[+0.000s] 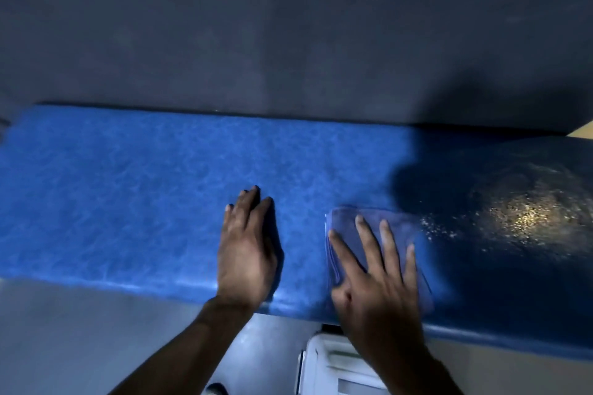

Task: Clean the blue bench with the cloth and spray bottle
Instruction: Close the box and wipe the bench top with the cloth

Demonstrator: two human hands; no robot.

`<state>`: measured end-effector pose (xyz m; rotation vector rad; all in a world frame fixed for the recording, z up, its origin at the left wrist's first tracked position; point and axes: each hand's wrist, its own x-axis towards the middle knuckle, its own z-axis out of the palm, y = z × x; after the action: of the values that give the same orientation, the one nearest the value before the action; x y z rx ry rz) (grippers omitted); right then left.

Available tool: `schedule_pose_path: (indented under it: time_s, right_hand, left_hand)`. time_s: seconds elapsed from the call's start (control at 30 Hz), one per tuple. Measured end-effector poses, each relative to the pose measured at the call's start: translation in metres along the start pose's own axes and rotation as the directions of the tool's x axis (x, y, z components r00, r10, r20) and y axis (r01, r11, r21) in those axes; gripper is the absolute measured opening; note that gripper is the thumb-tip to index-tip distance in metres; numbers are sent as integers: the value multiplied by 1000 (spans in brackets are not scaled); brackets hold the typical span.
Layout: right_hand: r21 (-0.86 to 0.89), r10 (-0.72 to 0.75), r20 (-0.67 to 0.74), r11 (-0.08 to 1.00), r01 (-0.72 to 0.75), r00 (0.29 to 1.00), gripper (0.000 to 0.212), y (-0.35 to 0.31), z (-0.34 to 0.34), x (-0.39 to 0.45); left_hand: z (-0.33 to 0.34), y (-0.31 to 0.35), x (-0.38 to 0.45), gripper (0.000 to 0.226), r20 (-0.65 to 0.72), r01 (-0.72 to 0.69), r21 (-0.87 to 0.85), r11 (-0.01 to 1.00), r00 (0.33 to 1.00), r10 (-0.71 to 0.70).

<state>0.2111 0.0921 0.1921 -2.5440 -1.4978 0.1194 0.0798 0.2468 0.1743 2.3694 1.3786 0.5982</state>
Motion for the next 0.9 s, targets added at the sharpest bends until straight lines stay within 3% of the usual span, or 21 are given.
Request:
schedule_pose_path:
  time_s: [0.17,0.33,0.5,0.77,0.9]
  right_hand:
    - [-31,-11,3,999,11,1000,75,17,2,-36]
    - [-19,-37,-27,999,37,999,72,23,4,-25]
    - [-59,-10,45,998,12,999,79,47,-3,29]
    - [-71,-38,171,996,50,985,72,99,-5,148]
    - [-46,-30,139,998,37,990,70,101,-7,153]
  left_hand:
    - [30,56,-10,40,72,-72,1,997,995,71]
    - [31,60,-12,44,53,-72,59,996,996,69]
    - [37,62,-11,51,30,-84,108,991,996,81]
    - [44,59,-12,55,30,-100,159,982,995,96]
    - [44,58,-12,54,24,-95,165,982,995,93]
